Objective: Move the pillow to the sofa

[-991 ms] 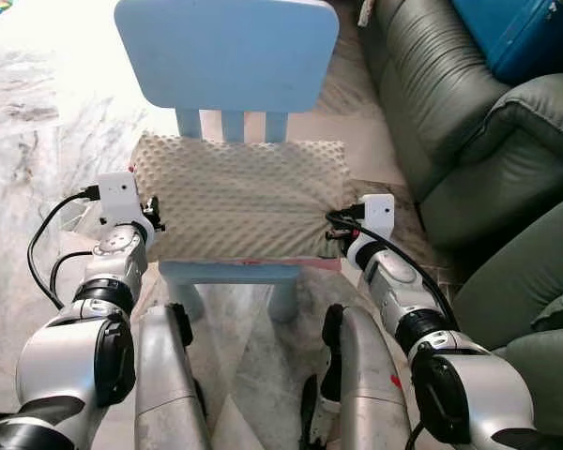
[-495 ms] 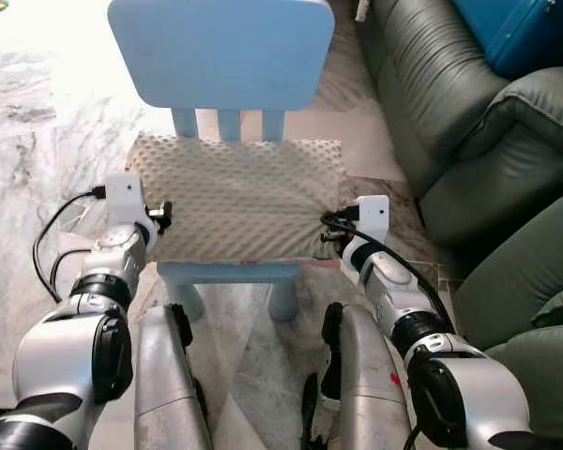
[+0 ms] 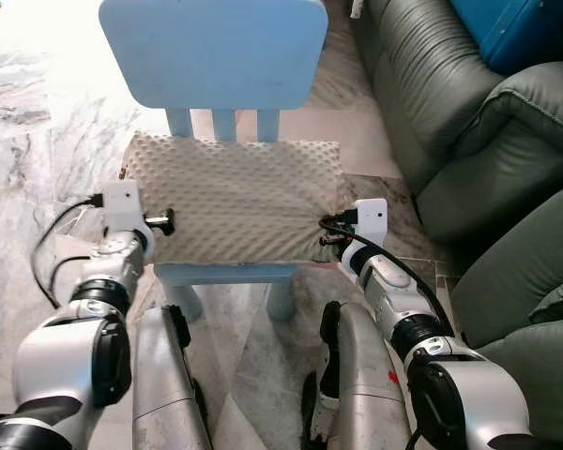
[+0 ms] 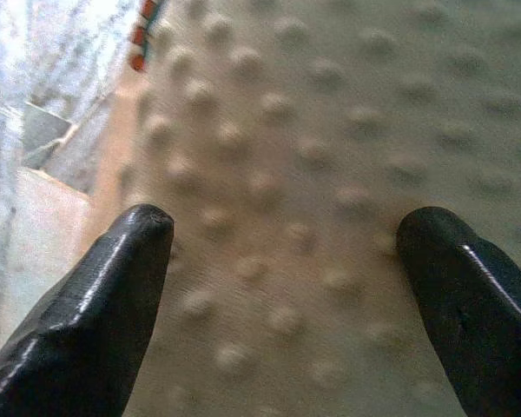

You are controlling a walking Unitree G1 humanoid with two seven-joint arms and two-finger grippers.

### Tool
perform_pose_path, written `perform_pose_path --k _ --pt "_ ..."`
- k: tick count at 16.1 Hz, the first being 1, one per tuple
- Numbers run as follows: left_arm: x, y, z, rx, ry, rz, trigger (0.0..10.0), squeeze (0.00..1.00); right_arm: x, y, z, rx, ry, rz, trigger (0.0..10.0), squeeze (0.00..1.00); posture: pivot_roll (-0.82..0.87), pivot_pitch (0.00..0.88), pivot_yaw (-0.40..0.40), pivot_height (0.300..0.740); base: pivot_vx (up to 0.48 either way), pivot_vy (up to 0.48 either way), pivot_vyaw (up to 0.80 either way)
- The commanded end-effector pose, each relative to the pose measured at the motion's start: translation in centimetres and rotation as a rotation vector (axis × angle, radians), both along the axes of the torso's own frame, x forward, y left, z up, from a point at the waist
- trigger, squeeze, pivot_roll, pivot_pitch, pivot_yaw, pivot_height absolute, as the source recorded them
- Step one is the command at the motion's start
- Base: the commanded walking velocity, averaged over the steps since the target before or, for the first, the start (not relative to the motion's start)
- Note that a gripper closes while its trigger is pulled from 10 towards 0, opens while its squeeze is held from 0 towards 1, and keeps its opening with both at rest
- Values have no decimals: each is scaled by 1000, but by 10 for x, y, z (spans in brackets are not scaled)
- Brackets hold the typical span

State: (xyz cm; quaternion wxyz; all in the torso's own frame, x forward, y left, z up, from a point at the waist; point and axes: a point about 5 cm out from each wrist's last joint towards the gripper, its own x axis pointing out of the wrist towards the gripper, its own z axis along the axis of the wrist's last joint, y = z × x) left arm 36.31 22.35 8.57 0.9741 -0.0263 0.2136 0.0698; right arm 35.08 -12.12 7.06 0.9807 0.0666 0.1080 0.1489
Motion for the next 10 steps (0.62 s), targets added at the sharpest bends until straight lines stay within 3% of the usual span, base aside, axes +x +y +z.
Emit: perform_pose_path --k 1,3,6,8,9,10 --pt "-5 1 -8 -10 30 2 10000 1000 -1 -5 -1 -11 3 -16 0 0 -3 229 -65 513 0 0 0" --pt "-4 -2 -8 -38 19 2 10000 1000 -1 -6 -1 -15 4 -18 0 0 -7 230 -65 513 0 0 0" --pt "-9 5 -13 19 43 24 10000 1000 -1 -6 -2 -16 5 -15 0 0 -12 233 -65 513 0 0 0" --pt "-13 14 -16 106 62 54 10000 1000 -1 -6 -2 -17 7 -14 0 0 -12 233 -65 513 0 0 0" --pt "-16 19 -18 188 81 56 10000 725 -2 -6 -2 -18 6 -13 0 0 -23 237 -66 513 0 0 0" --pt "-17 22 -18 226 81 70 10000 0 -2 -7 -3 -21 6 -13 0 0 -27 239 -66 513 0 0 0"
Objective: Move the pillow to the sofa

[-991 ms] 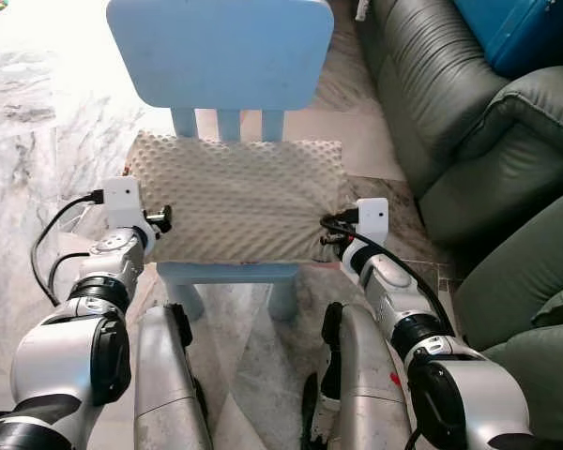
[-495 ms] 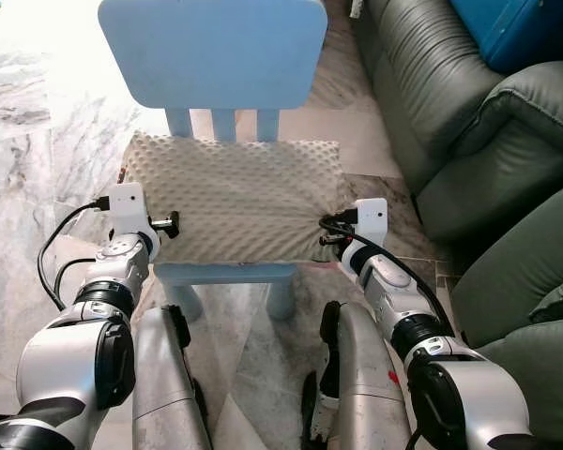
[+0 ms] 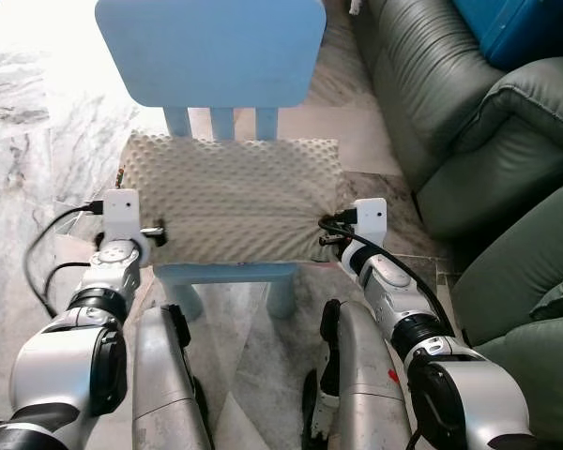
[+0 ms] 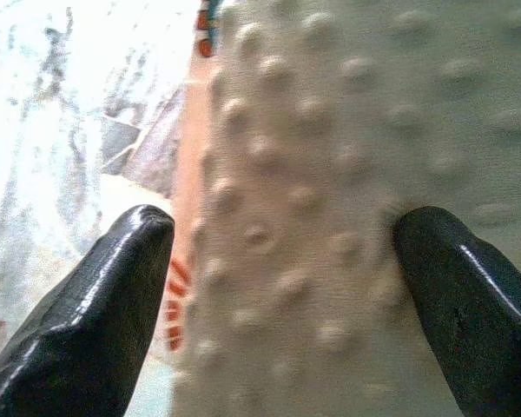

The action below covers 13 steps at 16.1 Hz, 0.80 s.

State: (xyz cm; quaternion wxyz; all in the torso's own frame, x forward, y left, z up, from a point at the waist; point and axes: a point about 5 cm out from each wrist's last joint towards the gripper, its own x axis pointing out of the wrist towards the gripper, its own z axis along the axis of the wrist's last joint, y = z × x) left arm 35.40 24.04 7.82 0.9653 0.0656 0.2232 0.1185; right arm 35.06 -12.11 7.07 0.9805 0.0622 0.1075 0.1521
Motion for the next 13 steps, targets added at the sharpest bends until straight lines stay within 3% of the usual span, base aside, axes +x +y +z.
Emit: perform_pose_path --k 1,5,6,7,10,11,12,13 --pt "-9 4 -12 10 48 13 10000 0 -2 -8 -3 -14 9 -22 0 0 -27 239 -66 513 0 0 0" --pt "-18 -15 -33 -39 117 -53 10000 0 -4 -8 -5 -13 12 -21 0 0 -36 249 -64 513 0 0 0" --pt "-21 -16 -36 -43 119 -48 2902 0 -4 -7 -5 -8 12 -19 0 0 -41 251 -64 513 0 0 0" --pt "-25 -16 -42 -67 124 -39 0 0 -5 -5 -6 2 11 -14 0 0 -48 259 -63 513 0 0 0" --pt "-34 -7 -49 -52 137 33 235 0 -9 -7 -7 18 0 -20 0 0 -76 293 -68 513 0 0 0" --pt "-34 -7 -49 -38 133 38 10000 0 -11 -10 -7 26 1 -34 0 0 -82 309 -72 513 0 0 0" --pt "-36 -7 -51 -41 134 45 10000 0 -13 -11 -8 33 0 -44 0 0 -86 319 -74 513 0 0 0" --pt "-38 -10 -55 -86 127 67 3608 0 -15 -13 -10 46 4 -60 0 0 -89 326 -76 513 0 0 0"
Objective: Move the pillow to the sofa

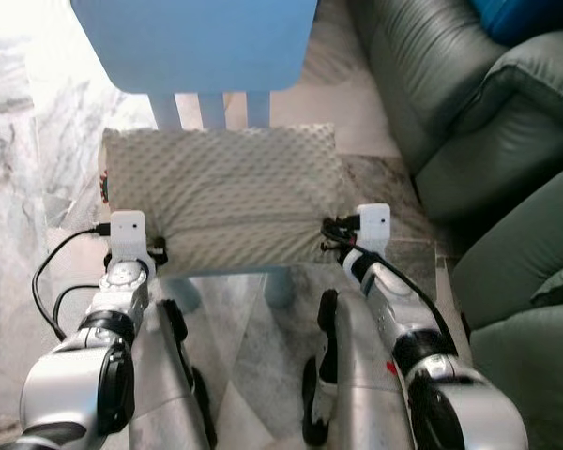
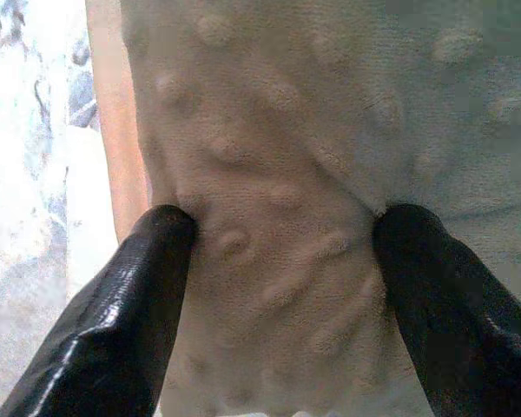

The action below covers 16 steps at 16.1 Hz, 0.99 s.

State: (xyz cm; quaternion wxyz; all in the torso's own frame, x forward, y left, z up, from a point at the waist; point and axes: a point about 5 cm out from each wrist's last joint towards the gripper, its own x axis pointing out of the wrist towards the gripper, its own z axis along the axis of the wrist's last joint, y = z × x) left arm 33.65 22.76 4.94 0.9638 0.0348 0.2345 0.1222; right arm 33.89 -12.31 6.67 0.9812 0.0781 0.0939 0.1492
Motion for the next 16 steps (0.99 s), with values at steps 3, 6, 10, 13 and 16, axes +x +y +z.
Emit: perform_pose_path --k 3,6,10,13,16 --pt "-25 -6 -34 -125 108 103 0 0 -7 -10 -4 24 22 -54 0 0 -108 335 -80 513 0 0 0" --pt "-20 -16 -31 -159 83 102 0 0 -6 -13 1 25 22 -60 0 0 -116 341 -87 513 0 0 0" --pt "-14 -14 -23 -150 45 115 0 0 -2 -16 4 20 26 -66 0 0 -112 328 -92 513 0 0 0" --pt "-10 -6 -15 -133 14 129 0 0 -1 -14 5 20 31 -64 0 0 -100 314 -91 513 0 0 0" --pt "-8 -3 -12 -141 -1 141 0 0 2 -12 7 21 29 -64 0 0 -94 298 -88 513 0 0 0"
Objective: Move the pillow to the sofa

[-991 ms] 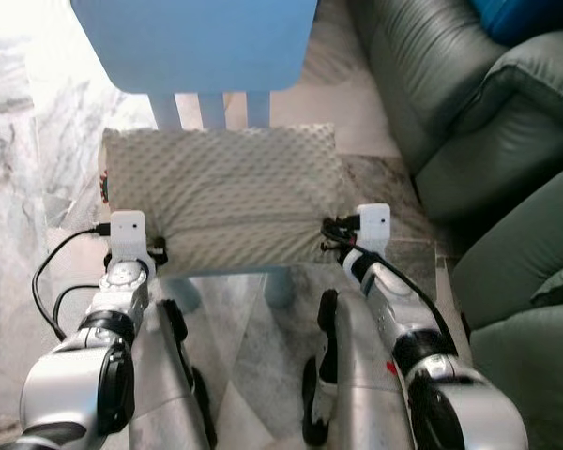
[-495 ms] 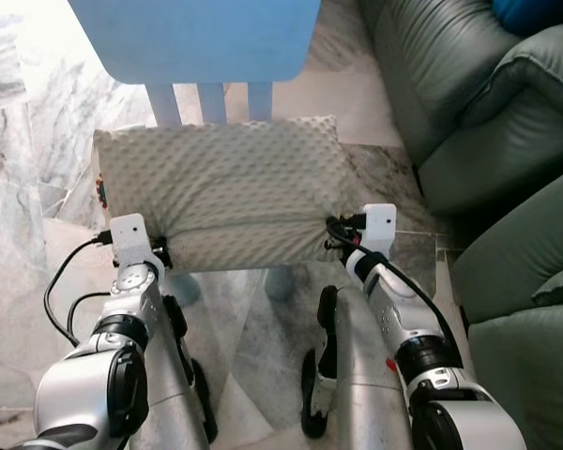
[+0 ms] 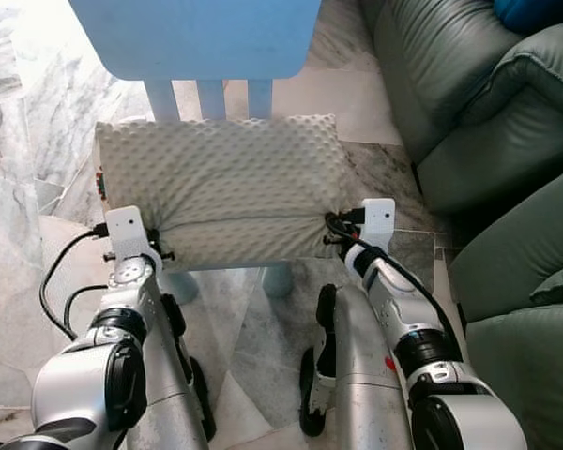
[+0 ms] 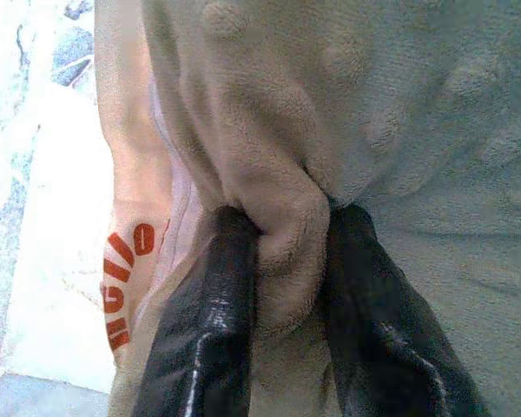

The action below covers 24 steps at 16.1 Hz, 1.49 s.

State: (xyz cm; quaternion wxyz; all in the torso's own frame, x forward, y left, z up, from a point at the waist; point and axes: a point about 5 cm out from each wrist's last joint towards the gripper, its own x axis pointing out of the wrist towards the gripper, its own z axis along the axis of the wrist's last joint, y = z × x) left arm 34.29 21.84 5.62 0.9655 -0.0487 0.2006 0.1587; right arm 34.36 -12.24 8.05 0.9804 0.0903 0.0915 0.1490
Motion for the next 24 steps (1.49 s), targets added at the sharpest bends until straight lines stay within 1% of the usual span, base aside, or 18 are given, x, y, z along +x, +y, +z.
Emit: perform_pose_path --k 1,4,6,9,13,15,16,17,19,20,22,23,24 --pt "-13 5 -18 -21 86 28 0 0 0 -14 -6 -5 31 -63 0 0 -91 288 -87 513 0 0 0" --pt "-7 3 -10 -36 59 31 0 0 6 -15 -1 -7 27 -68 0 0 -72 254 -83 513 0 0 0" --pt "-2 -1 -5 -27 42 12 0 0 13 -17 5 -7 19 -73 0 0 -52 219 -81 513 0 0 0" --pt "7 -3 7 -22 5 8 0 0 20 -15 10 -12 20 -81 0 0 -47 177 -71 513 0 0 0" --pt "22 2 34 49 -84 9 0 0 27 -14 20 -58 -5 -44 0 0 -7 82 -56 513 0 0 0" --pt "28 5 48 103 -133 -4 0 0 30 -14 24 -91 -22 -16 0 0 21 24 -52 513 0 0 0" --pt "30 6 53 117 -151 -13 0 0 31 -14 25 -108 -25 -4 0 0 26 13 -52 513 0 0 0" --pt "30 6 52 101 -148 -24 0 0 30 -16 22 -129 -15 8 0 0 43 0 -57 513 0 0 0" --pt "29 7 51 106 -150 -21 0 0 29 -18 21 -134 -8 3 0 0 50 0 -60 513 0 0 0" --pt "29 8 52 100 -167 -7 0 0 30 -18 22 -141 -28 2 0 0 48 0 -56 513 0 0 0" --pt "31 7 58 117 -208 -21 0 0 29 -15 24 -161 -59 27 0 0 48 0 -41 513 0 0 0" --pt "33 4 63 122 -252 -57 0 0 28 -16 26 -177 -91 39 0 0 51 0 -34 513 0 0 0" --pt "33 -2 67 143 -303 -133 0 0 26 -19 28 -218 -149 54 0 0 63 0 -29 513 0 0 0"
